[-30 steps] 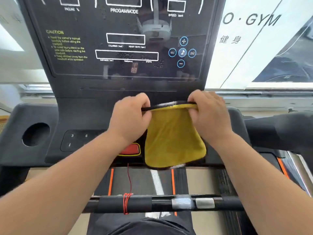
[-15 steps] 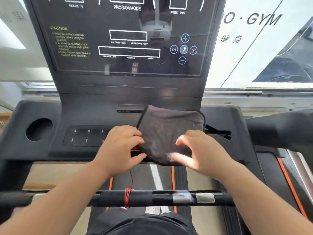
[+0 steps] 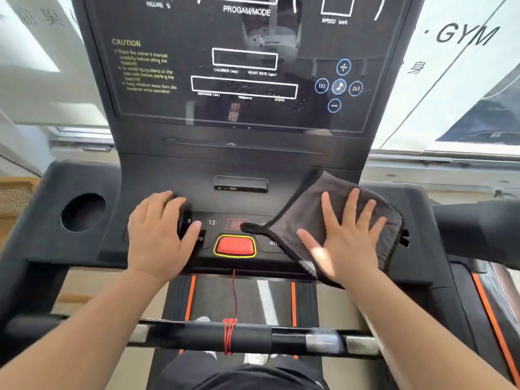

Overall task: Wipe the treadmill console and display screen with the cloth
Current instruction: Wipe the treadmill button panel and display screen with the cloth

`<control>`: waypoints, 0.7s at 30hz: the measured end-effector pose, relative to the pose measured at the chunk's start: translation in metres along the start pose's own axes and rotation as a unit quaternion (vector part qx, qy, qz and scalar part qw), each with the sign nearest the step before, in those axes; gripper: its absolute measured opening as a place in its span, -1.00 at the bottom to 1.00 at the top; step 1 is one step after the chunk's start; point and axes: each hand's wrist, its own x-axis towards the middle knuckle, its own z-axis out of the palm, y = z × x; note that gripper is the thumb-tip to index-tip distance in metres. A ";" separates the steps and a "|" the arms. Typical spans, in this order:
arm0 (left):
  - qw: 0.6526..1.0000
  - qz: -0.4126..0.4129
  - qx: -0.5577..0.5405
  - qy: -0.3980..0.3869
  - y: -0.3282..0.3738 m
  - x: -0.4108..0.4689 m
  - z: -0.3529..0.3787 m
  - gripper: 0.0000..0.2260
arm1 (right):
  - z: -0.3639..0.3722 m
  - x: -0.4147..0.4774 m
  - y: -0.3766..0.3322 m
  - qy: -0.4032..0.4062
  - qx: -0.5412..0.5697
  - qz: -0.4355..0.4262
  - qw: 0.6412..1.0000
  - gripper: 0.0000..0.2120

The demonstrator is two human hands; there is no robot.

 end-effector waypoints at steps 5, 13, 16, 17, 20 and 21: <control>1.000 -0.013 -0.008 -0.009 -0.001 -0.004 0.007 -0.45 | -0.008 0.034 -0.038 0.048 0.022 0.004 0.999 -0.04; 1.000 -0.011 -0.004 0.004 -0.002 -0.004 0.010 -0.45 | 0.017 -0.017 -0.028 0.063 -0.007 -0.202 0.977 -0.20; 1.000 -0.008 -0.007 0.010 -0.003 -0.005 0.009 -0.46 | 0.014 -0.012 0.003 0.048 -0.005 -0.109 0.993 -0.01; 1.000 -0.007 -0.006 0.012 -0.003 -0.005 0.009 -0.46 | 0.009 -0.002 0.005 0.042 -0.003 -0.081 0.996 0.03; 1.000 -0.007 -0.004 0.012 -0.003 -0.005 0.009 -0.46 | -0.005 0.029 -0.019 0.056 0.022 -0.030 0.998 0.05; 1.000 -0.007 -0.004 0.011 -0.003 -0.004 0.010 -0.46 | -0.007 0.037 -0.032 0.062 0.032 -0.018 0.997 0.05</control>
